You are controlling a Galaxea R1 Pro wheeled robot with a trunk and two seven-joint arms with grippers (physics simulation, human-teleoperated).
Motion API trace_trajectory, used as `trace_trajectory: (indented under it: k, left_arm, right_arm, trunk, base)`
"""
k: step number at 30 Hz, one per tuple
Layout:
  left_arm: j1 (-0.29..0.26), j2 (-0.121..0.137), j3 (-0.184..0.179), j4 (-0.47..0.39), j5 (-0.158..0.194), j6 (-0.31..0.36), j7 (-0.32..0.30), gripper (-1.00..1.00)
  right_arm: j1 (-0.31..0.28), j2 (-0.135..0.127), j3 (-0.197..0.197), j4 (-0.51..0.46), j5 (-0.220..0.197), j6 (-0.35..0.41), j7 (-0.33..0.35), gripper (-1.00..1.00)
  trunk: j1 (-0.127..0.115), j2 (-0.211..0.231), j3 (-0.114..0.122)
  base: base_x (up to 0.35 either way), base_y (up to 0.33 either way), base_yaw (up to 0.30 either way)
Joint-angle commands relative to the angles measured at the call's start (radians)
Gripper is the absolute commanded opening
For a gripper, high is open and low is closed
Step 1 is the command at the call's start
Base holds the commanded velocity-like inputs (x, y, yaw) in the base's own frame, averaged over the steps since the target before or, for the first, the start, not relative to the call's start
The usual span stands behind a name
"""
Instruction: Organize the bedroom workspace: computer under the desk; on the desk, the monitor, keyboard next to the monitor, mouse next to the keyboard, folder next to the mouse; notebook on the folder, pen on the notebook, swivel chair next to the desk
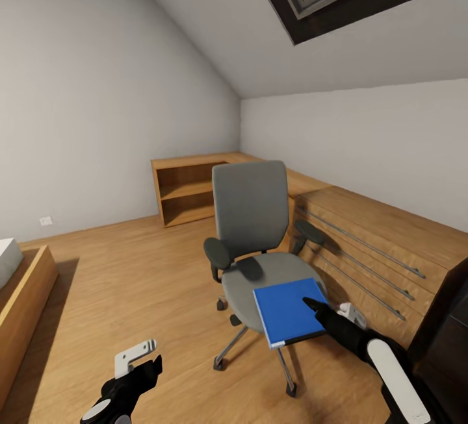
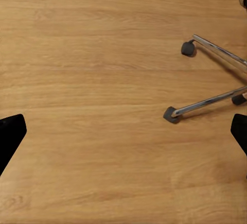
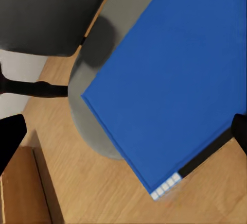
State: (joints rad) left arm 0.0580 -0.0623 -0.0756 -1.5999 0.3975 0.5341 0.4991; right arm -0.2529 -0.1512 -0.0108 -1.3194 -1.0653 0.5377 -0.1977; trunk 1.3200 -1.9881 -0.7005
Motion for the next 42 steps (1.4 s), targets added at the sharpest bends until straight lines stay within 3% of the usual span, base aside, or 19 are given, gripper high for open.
trace_trajectory:
  k: [1,3,7,9,13,23,33,42]
  left_arm:
    - [0.0,0.0,-0.001,-0.002,0.01,0.001,0.009,1.0]
    - [0.0,0.0,-0.001,-0.001,0.011,0.001,0.01,1.0]
    - [0.0,-0.001,-0.001,-0.001,0.011,0.001,0.01,1.0]
    - [0.0,-0.001,-0.001,-0.001,0.011,0.001,0.01,1.0]
    - [0.0,0.0,-0.001,-0.002,0.011,0.001,0.01,1.0]
    - [0.0,0.001,0.0,-0.001,0.011,0.001,0.01,1.0]
    - [-0.001,0.0,-0.001,-0.001,0.011,0.001,0.011,1.0]
    - [-0.001,-0.001,-0.004,0.0,0.011,0.001,0.012,1.0]
  right_arm:
    - [0.004,0.0,-0.013,-0.001,-0.011,0.003,0.004,1.0]
    - [0.017,0.0,-0.052,0.003,-0.012,0.005,0.059,1.0]
    - [0.02,0.001,-0.077,0.02,-0.013,0.006,0.092,1.0]
    - [0.022,0.001,-0.115,0.048,-0.013,0.007,0.136,1.0]
    - [0.023,0.001,-0.147,0.08,-0.018,0.008,0.181,1.0]
    - [0.023,0.001,-0.198,0.113,-0.072,0.01,0.197,1.0]
    - [0.023,0.005,-0.218,0.179,-0.079,0.003,0.201,1.0]
    - [0.023,0.005,-0.218,0.211,-0.079,-0.057,0.201,1.0]
  trunk:
    - [0.004,-0.008,-0.004]
    - [0.012,-0.022,-0.01]
    - [0.027,-0.05,-0.023]
    - [0.035,-0.064,-0.029]
    - [0.05,-0.092,-0.042]
    - [0.088,-0.162,-0.073]
    - [0.127,-0.232,-0.104]
    - [0.161,-0.295,-0.133]
  base:
    - [0.0,0.0,0.0]
    - [0.0,0.0,0.0]
    - [0.0,0.0,0.0]
    - [0.0,0.0,0.0]
    - [0.0,0.0,0.0]
    - [0.0,0.0,0.0]
    - [0.0,0.0,0.0]
    - [0.0,0.0,0.0]
